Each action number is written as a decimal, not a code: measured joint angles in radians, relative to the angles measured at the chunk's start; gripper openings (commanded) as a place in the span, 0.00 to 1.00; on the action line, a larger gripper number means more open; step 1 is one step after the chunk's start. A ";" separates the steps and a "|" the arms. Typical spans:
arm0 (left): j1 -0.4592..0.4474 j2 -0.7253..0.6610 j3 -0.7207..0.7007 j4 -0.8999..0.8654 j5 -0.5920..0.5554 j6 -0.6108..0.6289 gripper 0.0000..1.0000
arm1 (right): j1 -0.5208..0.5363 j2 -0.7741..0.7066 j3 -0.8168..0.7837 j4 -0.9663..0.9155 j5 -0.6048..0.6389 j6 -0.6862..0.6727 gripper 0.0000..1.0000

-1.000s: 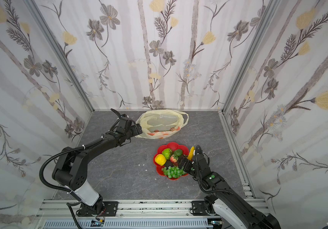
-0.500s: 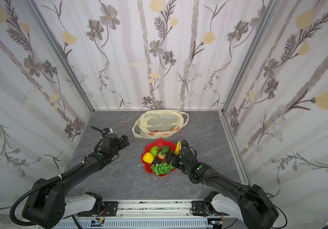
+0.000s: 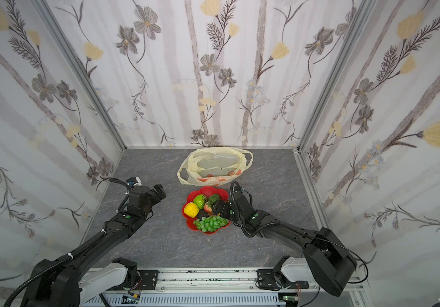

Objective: Take fruits out of the plastic bag
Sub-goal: Move the plate to the center of the table, then reset both arms

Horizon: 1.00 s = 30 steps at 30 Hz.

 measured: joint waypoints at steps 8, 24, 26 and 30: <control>0.005 0.006 -0.006 0.048 -0.080 0.023 1.00 | -0.009 -0.146 0.040 -0.196 0.130 -0.115 1.00; 0.159 0.150 -0.190 0.583 -0.162 0.399 1.00 | -0.455 -0.353 -0.272 0.238 0.537 -0.767 1.00; 0.171 0.185 -0.197 0.628 -0.130 0.422 1.00 | -0.513 -0.323 -0.299 0.336 0.532 -0.818 1.00; 0.196 0.281 -0.209 0.719 -0.056 0.451 1.00 | -0.594 -0.261 -0.387 0.551 0.467 -0.880 1.00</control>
